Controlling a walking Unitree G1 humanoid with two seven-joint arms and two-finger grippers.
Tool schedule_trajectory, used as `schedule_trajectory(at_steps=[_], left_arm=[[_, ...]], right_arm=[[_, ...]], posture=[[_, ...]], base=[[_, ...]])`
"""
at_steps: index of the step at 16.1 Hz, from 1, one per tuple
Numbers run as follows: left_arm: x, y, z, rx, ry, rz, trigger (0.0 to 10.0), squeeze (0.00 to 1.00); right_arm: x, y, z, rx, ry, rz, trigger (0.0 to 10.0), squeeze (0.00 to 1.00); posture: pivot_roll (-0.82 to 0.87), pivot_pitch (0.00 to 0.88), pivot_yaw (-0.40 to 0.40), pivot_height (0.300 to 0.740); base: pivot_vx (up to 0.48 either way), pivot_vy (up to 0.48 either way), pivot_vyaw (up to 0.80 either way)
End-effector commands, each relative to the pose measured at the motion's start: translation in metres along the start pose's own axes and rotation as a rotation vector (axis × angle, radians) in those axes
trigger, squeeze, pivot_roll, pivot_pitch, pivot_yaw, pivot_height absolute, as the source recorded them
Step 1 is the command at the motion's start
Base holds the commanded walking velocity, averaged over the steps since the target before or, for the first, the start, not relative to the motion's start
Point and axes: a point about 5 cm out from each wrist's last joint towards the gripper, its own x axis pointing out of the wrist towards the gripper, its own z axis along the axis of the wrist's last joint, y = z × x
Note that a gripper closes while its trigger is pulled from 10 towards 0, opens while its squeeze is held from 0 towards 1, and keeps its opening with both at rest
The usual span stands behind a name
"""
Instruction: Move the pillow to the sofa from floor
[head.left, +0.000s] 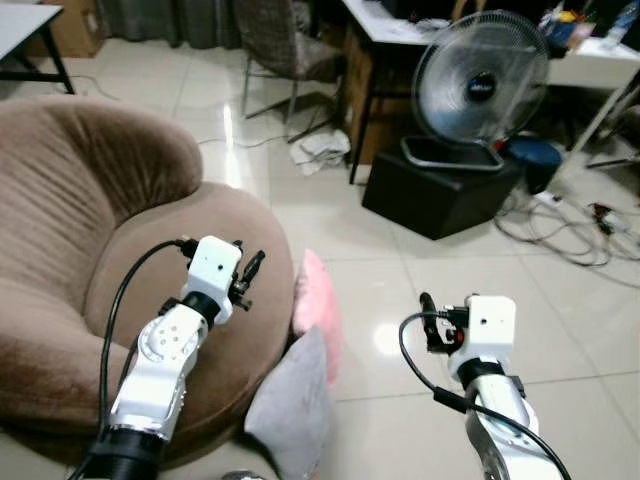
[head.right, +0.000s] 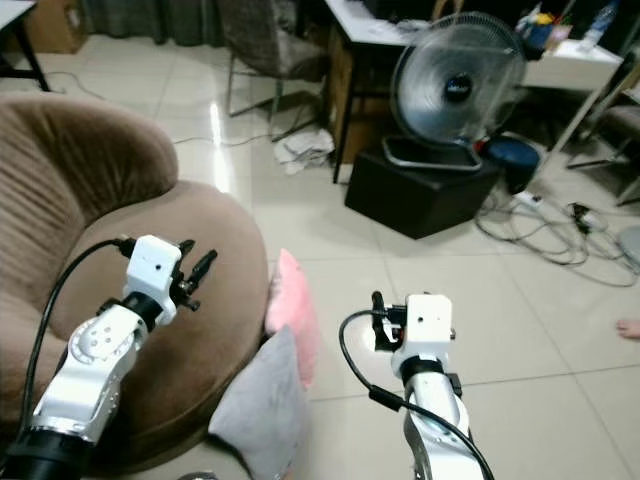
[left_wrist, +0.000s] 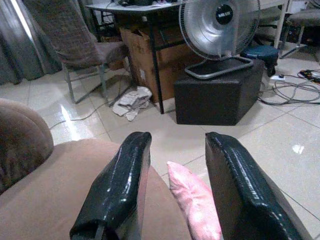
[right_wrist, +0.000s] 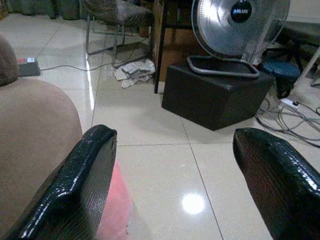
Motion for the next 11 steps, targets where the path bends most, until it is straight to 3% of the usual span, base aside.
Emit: schedule_trajectory(at_steps=[1,11], left_arm=[[0.0018,-0.0091,0.0009,0.000,-0.007,-0.037,10.0,0.00],[-0.0001,-0.0142,-0.0020,0.015,0.004,-0.063,10.0,0.00]], right_arm=[[-0.0032,-0.0096,-0.0011,-0.004,0.007,-0.030,10.0,0.00],[-0.0080,-0.0110,-0.0040,-0.003,0.022,-0.032,10.0,0.00]], posture=[[0.06,0.024,-0.071,0.700],[0.05,0.039,-0.077,0.600]], base=[[0.000,0.000,0.00],[0.000,0.000,0.00]])
